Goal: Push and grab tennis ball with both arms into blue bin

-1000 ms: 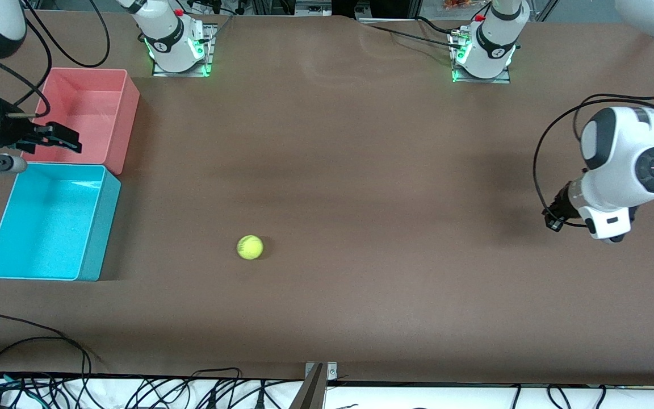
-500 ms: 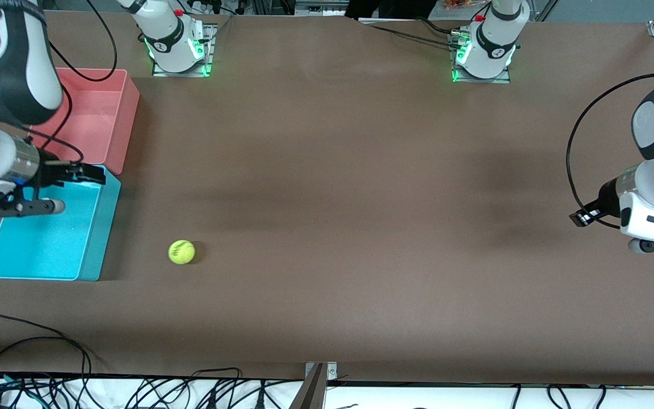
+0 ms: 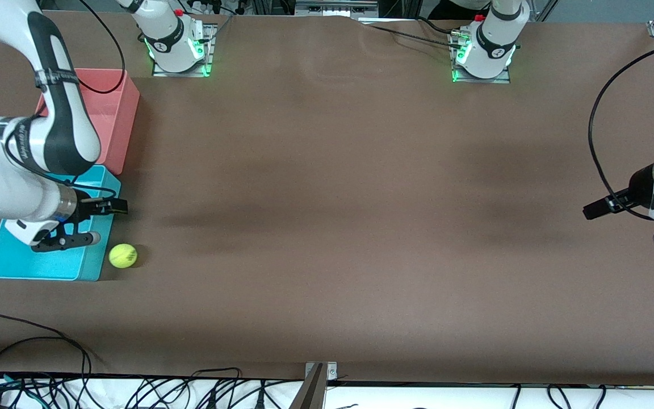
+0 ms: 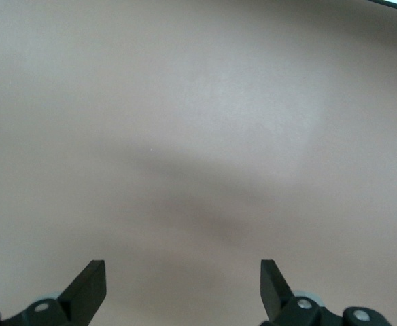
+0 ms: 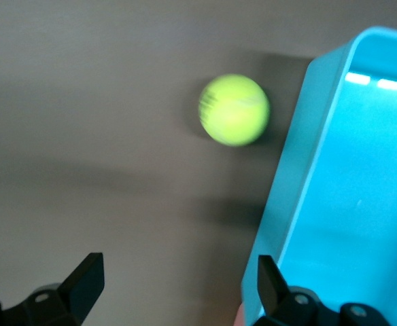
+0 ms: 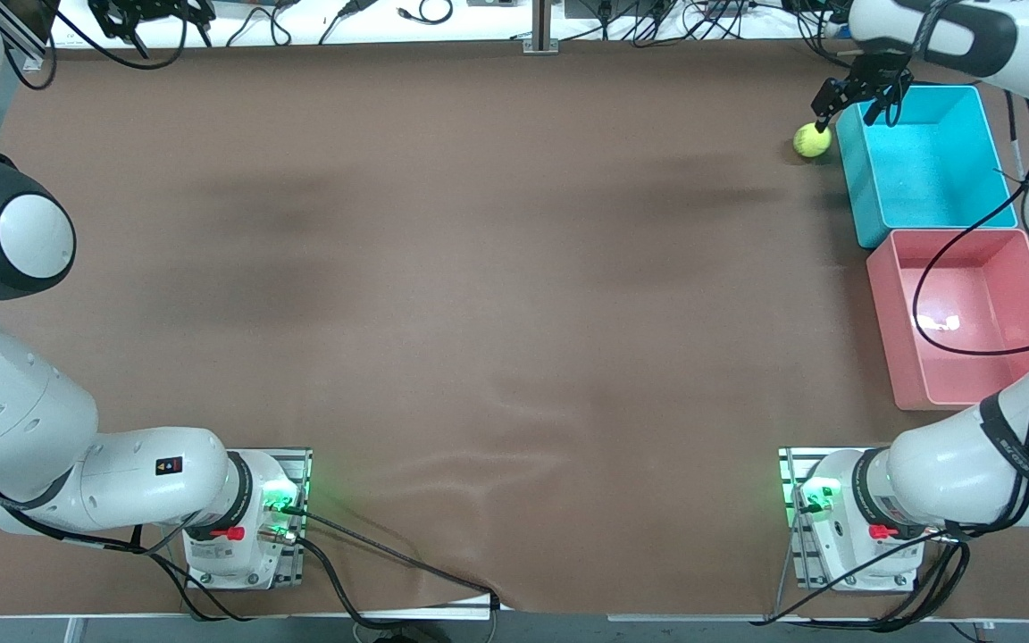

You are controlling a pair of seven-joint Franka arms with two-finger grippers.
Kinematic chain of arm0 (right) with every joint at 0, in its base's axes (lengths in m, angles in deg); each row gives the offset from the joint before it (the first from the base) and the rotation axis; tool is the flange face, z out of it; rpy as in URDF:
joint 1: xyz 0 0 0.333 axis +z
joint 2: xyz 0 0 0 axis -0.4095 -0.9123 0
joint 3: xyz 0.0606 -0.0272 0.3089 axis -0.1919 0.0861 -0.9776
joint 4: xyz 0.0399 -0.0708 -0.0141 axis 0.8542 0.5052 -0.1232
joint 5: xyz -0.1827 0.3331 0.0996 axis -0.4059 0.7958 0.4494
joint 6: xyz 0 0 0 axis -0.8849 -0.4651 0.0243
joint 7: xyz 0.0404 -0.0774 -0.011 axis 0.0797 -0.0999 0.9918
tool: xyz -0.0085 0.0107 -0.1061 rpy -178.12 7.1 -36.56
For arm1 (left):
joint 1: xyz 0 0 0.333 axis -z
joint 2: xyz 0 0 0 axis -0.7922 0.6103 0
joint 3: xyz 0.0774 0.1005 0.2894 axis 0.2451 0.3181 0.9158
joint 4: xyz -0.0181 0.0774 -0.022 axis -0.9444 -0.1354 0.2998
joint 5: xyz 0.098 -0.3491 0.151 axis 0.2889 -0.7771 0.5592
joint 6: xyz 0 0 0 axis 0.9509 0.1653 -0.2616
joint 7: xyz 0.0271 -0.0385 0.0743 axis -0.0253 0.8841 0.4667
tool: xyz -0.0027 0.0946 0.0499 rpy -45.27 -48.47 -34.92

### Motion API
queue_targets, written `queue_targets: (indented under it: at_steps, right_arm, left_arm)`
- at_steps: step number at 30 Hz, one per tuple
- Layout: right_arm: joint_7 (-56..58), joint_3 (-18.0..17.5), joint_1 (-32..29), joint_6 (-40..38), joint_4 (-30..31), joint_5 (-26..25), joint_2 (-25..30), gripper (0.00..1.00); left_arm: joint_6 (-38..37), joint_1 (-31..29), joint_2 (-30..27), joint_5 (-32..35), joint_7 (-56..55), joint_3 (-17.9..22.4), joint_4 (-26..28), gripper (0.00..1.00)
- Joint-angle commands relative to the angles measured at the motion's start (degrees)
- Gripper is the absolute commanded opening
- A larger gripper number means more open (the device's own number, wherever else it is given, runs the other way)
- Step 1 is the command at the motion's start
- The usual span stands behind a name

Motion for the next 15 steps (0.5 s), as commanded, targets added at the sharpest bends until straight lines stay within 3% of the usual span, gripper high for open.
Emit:
queue_targets:
  at_steps: [1,15]
  right_arm:
    - [1.01,-0.50,-0.56,4.18,-0.94,-3.66,-2.72,1.00]
    - [1.01,-0.50,-0.21,10.69,-1.29,-3.84,-5.62,1.00]
  left_arm:
    - [-3.86,-0.16,0.39,-1.65,4.98,-0.35,-4.13,1.00]
    - [-7.21,-0.25,0.39,-4.29,14.39,-0.08,-6.06,1.00]
